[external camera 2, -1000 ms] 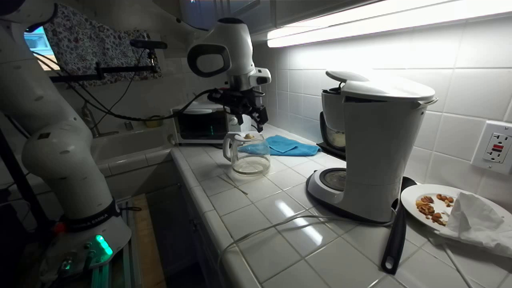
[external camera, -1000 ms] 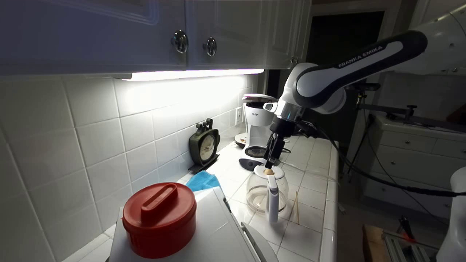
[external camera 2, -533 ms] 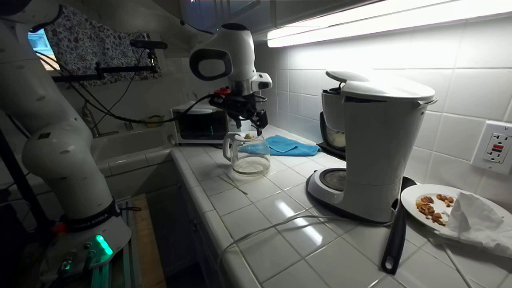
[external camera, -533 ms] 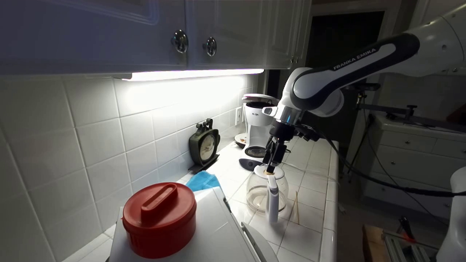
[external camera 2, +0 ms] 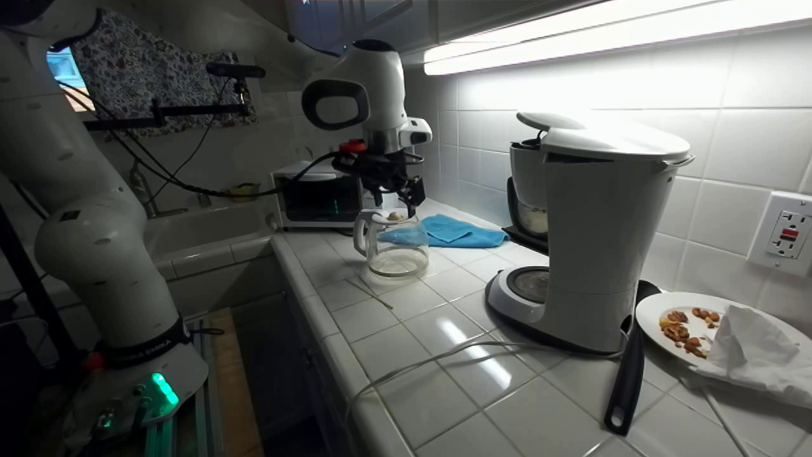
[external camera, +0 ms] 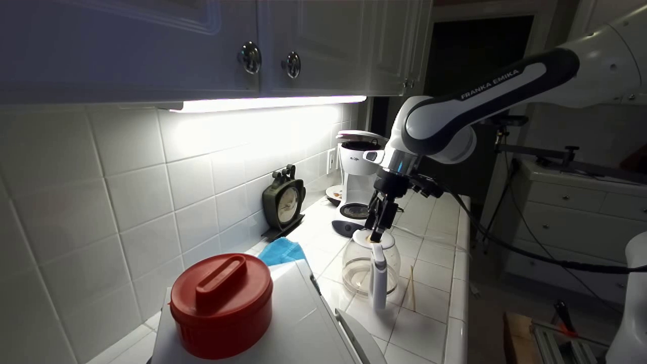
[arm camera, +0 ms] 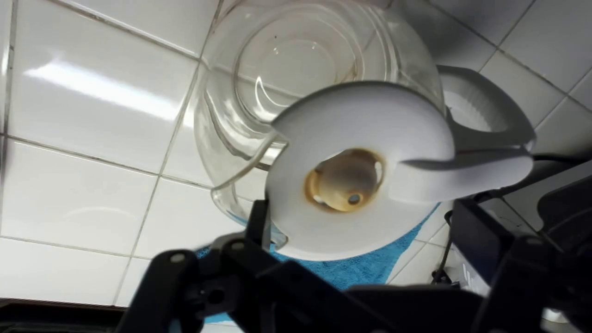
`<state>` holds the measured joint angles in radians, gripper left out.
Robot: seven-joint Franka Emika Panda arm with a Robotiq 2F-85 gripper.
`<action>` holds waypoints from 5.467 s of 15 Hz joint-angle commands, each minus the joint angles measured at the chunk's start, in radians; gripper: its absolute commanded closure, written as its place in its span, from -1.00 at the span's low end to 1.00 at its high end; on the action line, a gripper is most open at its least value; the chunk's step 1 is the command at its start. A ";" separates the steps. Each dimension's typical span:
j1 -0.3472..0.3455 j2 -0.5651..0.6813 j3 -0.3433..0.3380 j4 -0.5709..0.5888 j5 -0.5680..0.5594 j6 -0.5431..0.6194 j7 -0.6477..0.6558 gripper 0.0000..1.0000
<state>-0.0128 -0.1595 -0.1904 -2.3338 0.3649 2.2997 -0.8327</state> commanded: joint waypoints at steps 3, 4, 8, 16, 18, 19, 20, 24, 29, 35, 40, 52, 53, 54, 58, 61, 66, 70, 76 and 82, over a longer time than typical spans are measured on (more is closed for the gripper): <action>-0.012 0.006 0.010 0.004 -0.004 0.000 -0.013 -1.00; -0.012 0.005 0.010 0.004 -0.004 0.000 -0.015 -1.00; -0.013 0.011 0.012 0.001 -0.013 0.008 -0.010 -1.00; -0.017 -0.004 0.020 -0.006 -0.035 0.015 0.003 -1.00; -0.016 -0.009 0.023 -0.009 -0.039 0.018 0.006 -1.00; -0.016 -0.013 0.024 -0.010 -0.043 0.020 0.009 -1.00; -0.017 -0.014 0.026 -0.011 -0.048 0.022 0.011 -1.00; -0.019 -0.012 0.028 -0.013 -0.069 0.025 0.016 -1.00; -0.023 -0.013 0.026 -0.016 -0.088 0.019 0.019 -1.00; -0.020 -0.007 0.020 -0.009 -0.056 -0.021 0.010 -1.00; -0.027 -0.003 0.023 -0.010 -0.075 -0.043 0.033 -1.00; -0.032 -0.006 0.003 0.002 0.027 -0.103 0.015 -1.00; -0.033 -0.008 0.002 0.001 0.040 -0.102 0.015 -1.00; -0.034 -0.010 0.001 0.001 0.046 -0.101 0.018 -1.00; -0.036 -0.018 -0.002 0.001 0.069 -0.101 0.016 -1.00; -0.034 -0.023 -0.006 0.003 0.102 -0.113 0.008 -1.00; -0.030 -0.035 -0.004 0.012 0.158 -0.140 -0.004 -1.00; -0.028 -0.045 -0.006 0.015 0.178 -0.159 -0.005 -1.00; -0.020 -0.072 -0.005 0.035 0.205 -0.223 -0.018 -1.00; -0.015 -0.097 -0.001 0.057 0.204 -0.291 -0.004 -1.00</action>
<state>-0.0315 -0.2281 -0.1920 -2.2840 0.5407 2.0560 -0.8330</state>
